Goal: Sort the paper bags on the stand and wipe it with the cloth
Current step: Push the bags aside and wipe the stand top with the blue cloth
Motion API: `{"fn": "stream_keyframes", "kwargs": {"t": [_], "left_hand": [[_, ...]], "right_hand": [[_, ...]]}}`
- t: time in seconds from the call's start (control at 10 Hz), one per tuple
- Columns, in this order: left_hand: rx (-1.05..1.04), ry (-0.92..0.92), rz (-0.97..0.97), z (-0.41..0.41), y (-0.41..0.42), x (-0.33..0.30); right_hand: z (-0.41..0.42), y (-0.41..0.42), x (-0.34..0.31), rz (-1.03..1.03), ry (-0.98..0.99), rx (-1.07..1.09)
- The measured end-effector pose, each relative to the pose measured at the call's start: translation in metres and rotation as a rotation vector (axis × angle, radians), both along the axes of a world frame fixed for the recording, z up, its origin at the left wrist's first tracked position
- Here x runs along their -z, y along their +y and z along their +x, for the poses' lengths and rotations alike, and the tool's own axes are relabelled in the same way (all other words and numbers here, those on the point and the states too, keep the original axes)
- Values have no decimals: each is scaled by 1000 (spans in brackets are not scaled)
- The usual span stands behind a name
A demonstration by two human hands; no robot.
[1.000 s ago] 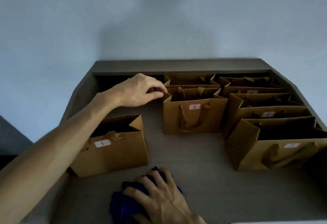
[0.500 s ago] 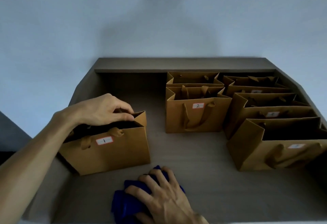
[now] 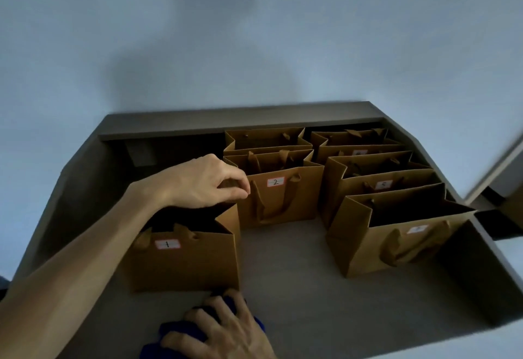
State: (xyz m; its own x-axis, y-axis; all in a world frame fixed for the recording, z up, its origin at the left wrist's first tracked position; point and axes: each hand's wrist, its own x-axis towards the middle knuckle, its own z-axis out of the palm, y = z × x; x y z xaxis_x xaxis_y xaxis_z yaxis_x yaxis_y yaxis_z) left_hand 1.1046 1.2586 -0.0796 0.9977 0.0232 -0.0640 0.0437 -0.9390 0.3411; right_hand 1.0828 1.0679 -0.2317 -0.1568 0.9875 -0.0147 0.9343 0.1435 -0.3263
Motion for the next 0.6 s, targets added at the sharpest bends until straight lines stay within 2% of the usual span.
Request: {"fn": "stream_keyframes", "kwargs": {"t": [0.2,0.3,0.4,0.5,0.6], "left_hand": [[-62,107,-52,-29,28,1],[-99,165,-41,-46,41,7],[-112,130,-19,-50,41,10],[-103,23,-31,-38,31,7],[-74,-126,-36,-10,15,5]], "right_hand": [[3,5,-2,-52,-48,-21],[3,9,-2,-101,-100,-107],[-8,1,20,-217,14,232],[-24,17,77,218,236,372],[-13,6,21,-162,168,278]]}}
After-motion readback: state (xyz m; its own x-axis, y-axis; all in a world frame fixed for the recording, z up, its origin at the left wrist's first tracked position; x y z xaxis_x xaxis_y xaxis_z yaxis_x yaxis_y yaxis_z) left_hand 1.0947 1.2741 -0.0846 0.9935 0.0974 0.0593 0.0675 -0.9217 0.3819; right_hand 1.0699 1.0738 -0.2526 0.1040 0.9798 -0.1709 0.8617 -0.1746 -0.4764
